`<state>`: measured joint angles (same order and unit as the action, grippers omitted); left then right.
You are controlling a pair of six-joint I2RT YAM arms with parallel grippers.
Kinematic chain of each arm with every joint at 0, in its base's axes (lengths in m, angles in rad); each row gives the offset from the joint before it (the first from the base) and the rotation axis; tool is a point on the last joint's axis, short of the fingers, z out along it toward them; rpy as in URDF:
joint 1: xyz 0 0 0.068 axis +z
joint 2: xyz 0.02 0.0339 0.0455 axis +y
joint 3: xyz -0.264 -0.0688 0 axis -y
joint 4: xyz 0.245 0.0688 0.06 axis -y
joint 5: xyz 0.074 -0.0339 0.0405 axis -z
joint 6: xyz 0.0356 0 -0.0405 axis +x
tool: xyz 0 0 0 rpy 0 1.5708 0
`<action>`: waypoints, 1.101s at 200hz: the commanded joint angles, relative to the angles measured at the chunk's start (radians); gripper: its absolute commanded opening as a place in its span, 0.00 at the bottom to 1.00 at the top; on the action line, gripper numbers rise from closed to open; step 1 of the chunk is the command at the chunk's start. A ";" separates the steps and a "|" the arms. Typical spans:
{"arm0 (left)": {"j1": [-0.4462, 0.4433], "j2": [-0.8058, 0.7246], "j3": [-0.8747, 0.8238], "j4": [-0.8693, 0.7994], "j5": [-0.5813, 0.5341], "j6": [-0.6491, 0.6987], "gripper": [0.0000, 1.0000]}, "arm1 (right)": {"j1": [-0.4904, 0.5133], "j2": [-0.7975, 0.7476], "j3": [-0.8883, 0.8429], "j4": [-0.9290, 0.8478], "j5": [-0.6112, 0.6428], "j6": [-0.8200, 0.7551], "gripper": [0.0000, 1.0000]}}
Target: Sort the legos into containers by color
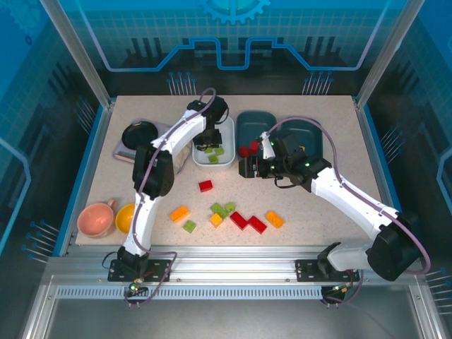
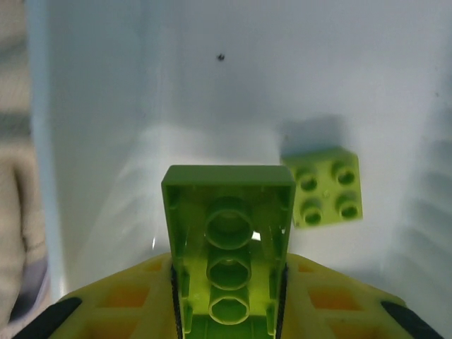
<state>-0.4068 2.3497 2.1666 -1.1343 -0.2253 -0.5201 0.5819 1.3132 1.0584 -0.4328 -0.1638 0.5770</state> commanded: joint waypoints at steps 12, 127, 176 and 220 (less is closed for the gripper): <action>0.025 0.086 0.113 -0.063 -0.060 0.040 0.35 | -0.006 0.009 0.024 0.006 -0.031 0.011 0.75; 0.016 -0.165 0.101 -0.071 0.011 -0.069 0.66 | 0.163 0.156 0.133 -0.188 0.126 -0.210 0.75; 0.061 -0.660 -0.424 0.088 0.101 -0.212 0.71 | 0.353 0.427 0.333 -0.227 0.278 -0.159 0.88; 0.097 -1.108 -0.915 0.163 0.111 -0.291 0.73 | 0.391 0.671 0.541 -0.319 0.366 -0.004 0.96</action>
<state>-0.3168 1.3621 1.4475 -1.0042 -0.1505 -0.7341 0.9623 1.8931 1.5074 -0.6624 0.1081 0.4732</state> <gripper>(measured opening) 0.724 0.947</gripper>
